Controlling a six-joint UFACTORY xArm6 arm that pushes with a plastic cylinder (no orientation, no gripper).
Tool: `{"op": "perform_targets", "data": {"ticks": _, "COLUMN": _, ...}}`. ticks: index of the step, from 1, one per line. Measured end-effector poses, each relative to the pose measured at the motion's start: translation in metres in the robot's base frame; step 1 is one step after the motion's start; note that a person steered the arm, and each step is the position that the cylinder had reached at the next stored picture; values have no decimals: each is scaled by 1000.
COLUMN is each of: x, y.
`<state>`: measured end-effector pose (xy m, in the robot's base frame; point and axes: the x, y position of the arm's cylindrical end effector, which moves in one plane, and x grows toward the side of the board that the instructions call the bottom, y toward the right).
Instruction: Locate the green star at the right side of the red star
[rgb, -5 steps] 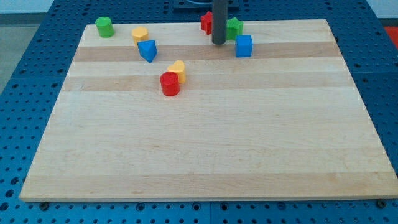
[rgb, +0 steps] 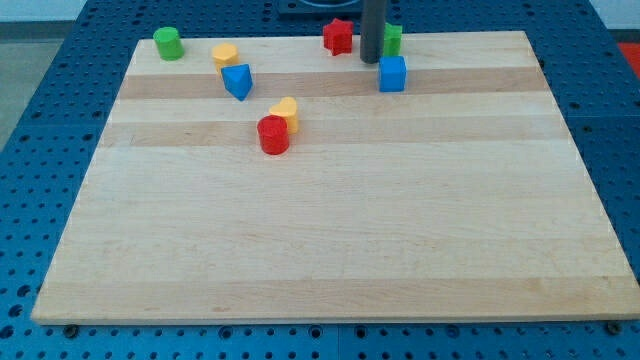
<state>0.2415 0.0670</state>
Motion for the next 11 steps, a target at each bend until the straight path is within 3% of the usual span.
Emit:
{"op": "perform_targets", "data": {"ticks": 4, "x": -2, "y": 69}}
{"op": "perform_targets", "data": {"ticks": 6, "x": -39, "y": 95}}
{"op": "perform_targets", "data": {"ticks": 11, "x": -49, "y": 27}}
